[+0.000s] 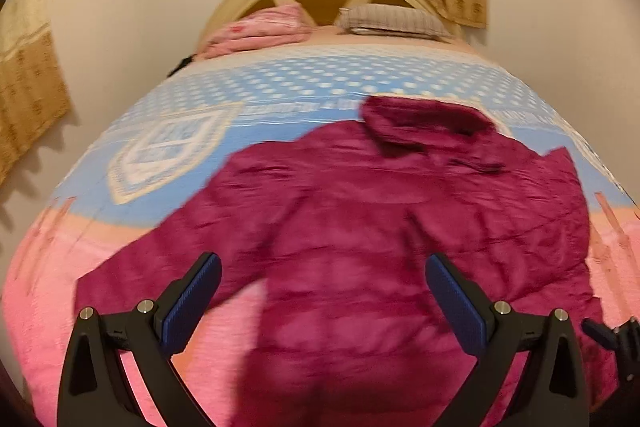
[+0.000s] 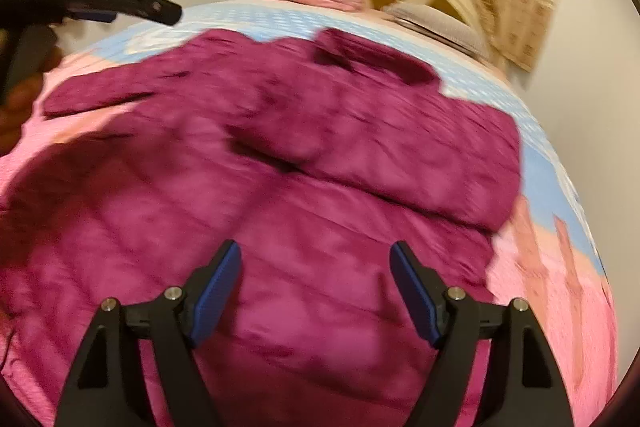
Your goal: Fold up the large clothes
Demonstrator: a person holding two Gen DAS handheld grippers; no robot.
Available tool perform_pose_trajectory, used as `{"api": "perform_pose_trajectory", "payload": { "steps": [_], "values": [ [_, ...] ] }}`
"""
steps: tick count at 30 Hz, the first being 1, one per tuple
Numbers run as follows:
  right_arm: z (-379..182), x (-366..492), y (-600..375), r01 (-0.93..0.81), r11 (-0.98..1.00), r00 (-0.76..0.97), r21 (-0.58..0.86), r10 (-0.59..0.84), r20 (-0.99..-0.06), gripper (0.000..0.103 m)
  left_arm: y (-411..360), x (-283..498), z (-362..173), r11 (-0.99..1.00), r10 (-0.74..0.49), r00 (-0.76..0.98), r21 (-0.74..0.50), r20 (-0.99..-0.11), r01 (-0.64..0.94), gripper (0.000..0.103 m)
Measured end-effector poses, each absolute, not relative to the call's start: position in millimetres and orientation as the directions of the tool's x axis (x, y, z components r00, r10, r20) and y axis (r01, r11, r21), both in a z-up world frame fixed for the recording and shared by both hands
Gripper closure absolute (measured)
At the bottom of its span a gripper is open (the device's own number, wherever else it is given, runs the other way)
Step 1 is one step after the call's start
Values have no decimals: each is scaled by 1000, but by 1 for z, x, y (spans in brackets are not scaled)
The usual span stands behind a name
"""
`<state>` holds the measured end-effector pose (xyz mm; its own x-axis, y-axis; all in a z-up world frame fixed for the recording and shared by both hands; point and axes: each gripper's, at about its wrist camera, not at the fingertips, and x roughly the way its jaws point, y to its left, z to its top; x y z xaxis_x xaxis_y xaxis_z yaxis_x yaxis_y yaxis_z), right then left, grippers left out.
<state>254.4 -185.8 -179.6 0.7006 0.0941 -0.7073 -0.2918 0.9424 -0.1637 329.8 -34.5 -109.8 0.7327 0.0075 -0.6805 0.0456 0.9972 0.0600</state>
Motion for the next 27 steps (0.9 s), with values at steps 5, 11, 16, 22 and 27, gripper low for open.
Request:
{"api": "perform_pose_trajectory", "payload": {
  "steps": [5, 11, 16, 22, 27],
  "values": [
    [-193, 263, -216, -206, 972, 695, -110, 66, -716, 23, -81, 355, -131, 994, -31, 696, 51, -718, 97, 1],
    [-199, 267, -234, -169, 985, 690, -23, 101, -717, 14, -95, 379, -162, 995, -80, 628, -24, -775, 96, 2],
    [-203, 270, -235, -162, 987, 680, -17, 100, -726, 14, -103, 384, -176, 987, -140, 583, -62, -800, 151, 64],
    [-207, 264, -235, -158, 987, 678, -28, 87, -729, 12, -97, 376, -168, 984, -154, 611, -68, -776, 162, 86],
    [-209, 266, -236, -154, 988, 670, -21, 89, -737, 10, -74, 356, -151, 989, -97, 677, 5, -730, 147, 86]
  ]
}}
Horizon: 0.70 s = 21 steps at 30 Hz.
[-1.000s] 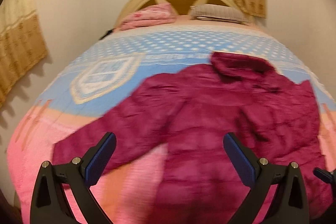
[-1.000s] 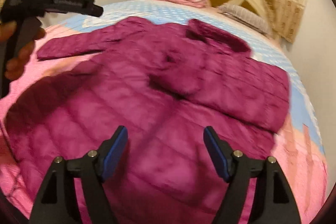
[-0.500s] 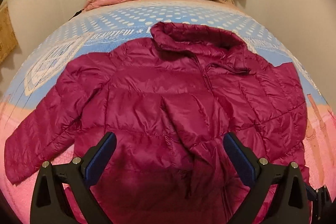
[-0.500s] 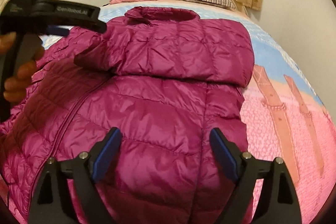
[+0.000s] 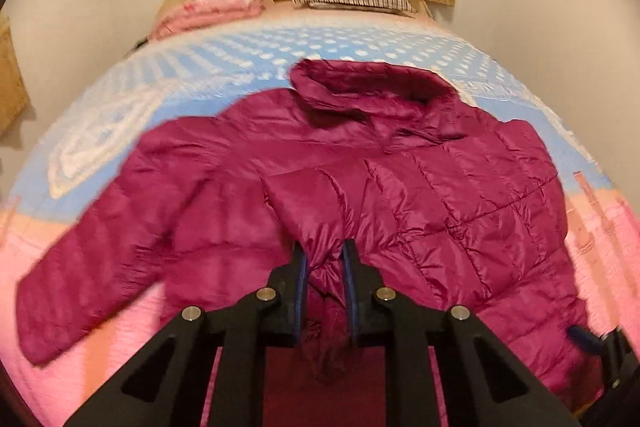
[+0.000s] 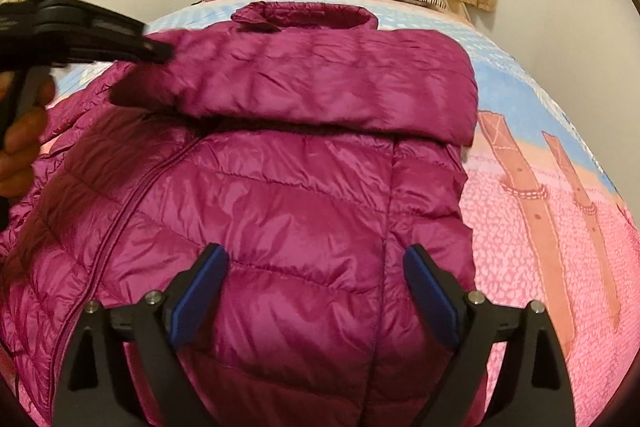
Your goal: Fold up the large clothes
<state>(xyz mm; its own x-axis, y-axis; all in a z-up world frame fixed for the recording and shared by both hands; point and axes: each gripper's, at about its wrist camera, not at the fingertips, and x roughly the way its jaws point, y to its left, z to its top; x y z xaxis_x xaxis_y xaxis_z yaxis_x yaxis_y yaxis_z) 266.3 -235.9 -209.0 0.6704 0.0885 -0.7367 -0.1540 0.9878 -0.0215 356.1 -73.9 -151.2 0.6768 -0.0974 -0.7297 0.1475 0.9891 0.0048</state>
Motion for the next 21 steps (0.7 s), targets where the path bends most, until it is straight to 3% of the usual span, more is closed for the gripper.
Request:
{"api": "perform_pose_trajectory", "payload": {
  "steps": [5, 8, 9, 10, 13, 16, 17, 21],
  "values": [
    [-211, 268, -234, -152, 988, 668, -33, 79, -740, 9, -65, 358, -166, 988, -14, 660, 92, -751, 126, 79],
    [-211, 268, -233, -152, 988, 666, -38, 74, -742, 9, -70, 358, -167, 981, 26, 671, 147, -741, 124, 58],
    [-211, 268, -233, -152, 988, 664, -36, 75, -744, 8, -72, 356, -163, 979, 30, 690, 160, -723, 124, 45],
    [-211, 269, -233, -151, 988, 663, -32, 77, -745, 8, -74, 351, -157, 977, 36, 718, 175, -695, 121, 33],
    [-210, 270, -234, -154, 988, 660, -18, 89, -746, 8, -80, 338, -135, 971, 43, 813, 215, -581, 102, 14],
    [-205, 269, -242, -156, 987, 661, 31, 127, -739, 10, -85, 327, -118, 968, 33, 861, 232, -507, 99, 12],
    [-202, 267, -247, -148, 988, 664, 55, 140, -735, 15, -87, 326, -114, 966, 37, 871, 242, -490, 95, 12],
    [-175, 267, -280, -89, 980, 662, 178, 192, -724, 28, -90, 337, -112, 972, 8, 867, 208, -499, 111, 12]
  ]
}}
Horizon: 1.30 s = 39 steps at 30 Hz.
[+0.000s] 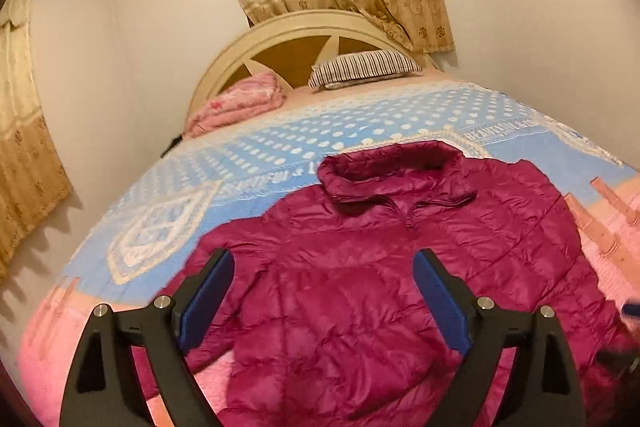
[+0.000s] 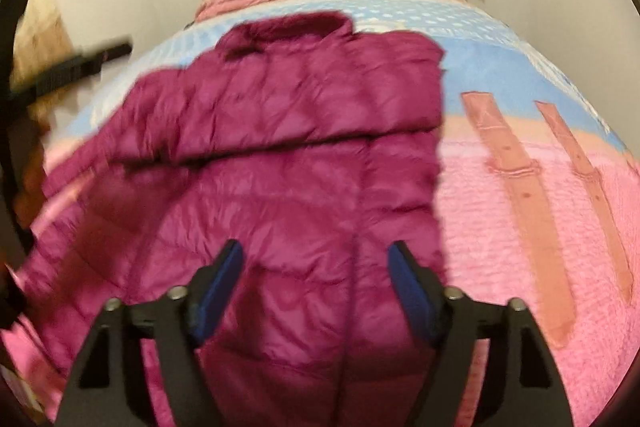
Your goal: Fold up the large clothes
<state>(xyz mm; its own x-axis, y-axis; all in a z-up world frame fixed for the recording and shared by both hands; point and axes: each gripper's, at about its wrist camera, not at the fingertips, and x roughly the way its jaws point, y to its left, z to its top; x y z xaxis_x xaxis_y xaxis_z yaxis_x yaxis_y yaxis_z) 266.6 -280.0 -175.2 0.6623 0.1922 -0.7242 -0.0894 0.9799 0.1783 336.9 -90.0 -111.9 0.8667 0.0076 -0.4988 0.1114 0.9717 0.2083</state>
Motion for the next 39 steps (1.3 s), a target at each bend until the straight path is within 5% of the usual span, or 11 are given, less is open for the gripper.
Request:
{"api": "perform_pose_trajectory", "payload": {
  "steps": [11, 17, 23, 28, 33, 39],
  "values": [
    [-127, 389, -287, -2, 997, 812, 77, 46, -582, 28, -88, 389, -168, 999, -44, 733, -22, -678, 39, 12],
    [-181, 440, -282, 56, 998, 741, -7, -46, -670, 33, -90, 408, -194, 1000, 14, 691, 18, -722, -1, 12],
    [-208, 444, -321, 145, 982, 685, 117, -14, -729, 33, -92, 413, -212, 1000, -4, 673, 2, -739, 9, 12],
    [-213, 447, -315, 156, 985, 665, 71, -52, -745, 33, -96, 416, -219, 999, 19, 668, 32, -744, 8, 8],
    [-209, 442, -320, 151, 983, 682, 107, -25, -731, 33, -94, 419, -223, 1000, 17, 656, 28, -754, 7, 7],
    [-159, 412, -319, 179, 980, 788, 89, -88, -609, 31, -84, 421, -224, 999, -24, 650, -41, -760, -12, 6]
  ]
}}
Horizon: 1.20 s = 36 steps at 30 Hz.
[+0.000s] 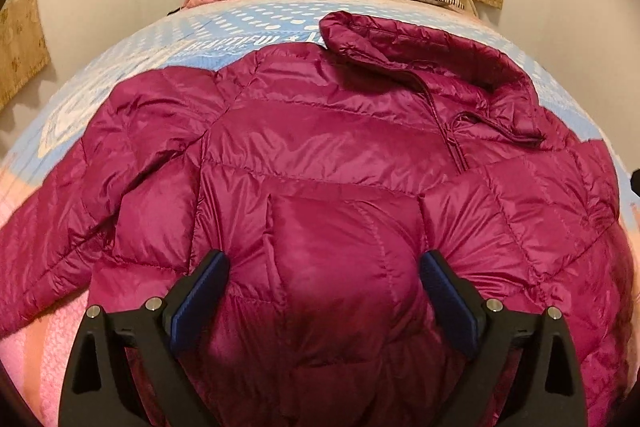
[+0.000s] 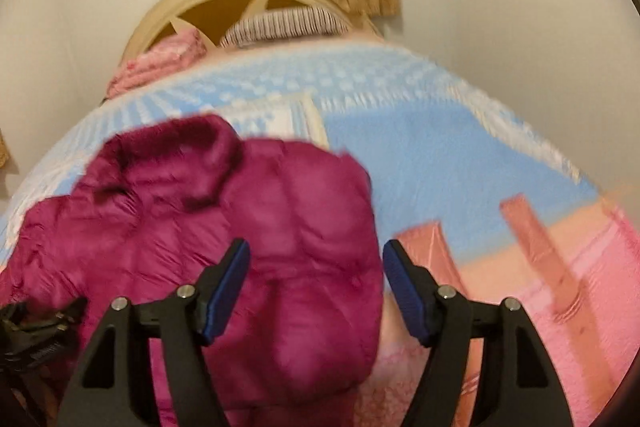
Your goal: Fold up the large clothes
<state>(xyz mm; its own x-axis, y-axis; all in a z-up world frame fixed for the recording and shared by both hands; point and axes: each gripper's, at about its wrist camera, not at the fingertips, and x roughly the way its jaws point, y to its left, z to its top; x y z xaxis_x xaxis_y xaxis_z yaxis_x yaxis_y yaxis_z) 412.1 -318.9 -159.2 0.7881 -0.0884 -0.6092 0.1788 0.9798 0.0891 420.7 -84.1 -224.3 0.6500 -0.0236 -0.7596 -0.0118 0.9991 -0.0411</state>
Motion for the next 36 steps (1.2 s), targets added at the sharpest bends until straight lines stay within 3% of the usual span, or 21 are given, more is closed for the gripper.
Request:
{"api": "perform_pose_trajectory", "payload": {
  "steps": [4, 9, 14, 17, 20, 27, 36],
  "values": [
    [-157, 439, -288, 87, 996, 784, -25, -84, -615, 31, -85, 420, -225, 999, -21, 650, -39, -760, -13, 6],
    [-213, 480, -302, 115, 992, 651, 49, -38, -758, 32, -84, 422, -226, 999, -25, 644, -44, -765, -13, 4],
    [-199, 469, -300, 136, 991, 639, -15, -99, -763, 35, -82, 422, -226, 998, -34, 641, -56, -767, -14, 4],
    [-175, 441, -293, 114, 992, 665, 59, -32, -746, 33, -83, 421, -227, 999, -27, 639, -46, -769, -14, 3],
    [-160, 409, -263, 23, 999, 698, 39, 12, -716, 23, -82, 422, -227, 999, -28, 639, -48, -769, -14, 3],
    [-210, 407, -235, -39, 999, 642, 19, 39, -766, 22, -82, 421, -227, 999, -26, 639, -49, -769, -18, 3],
    [-217, 402, -234, -34, 999, 649, 0, 22, -760, 20, -85, 423, -228, 999, -9, 634, -26, -774, -18, 3]
  ]
}}
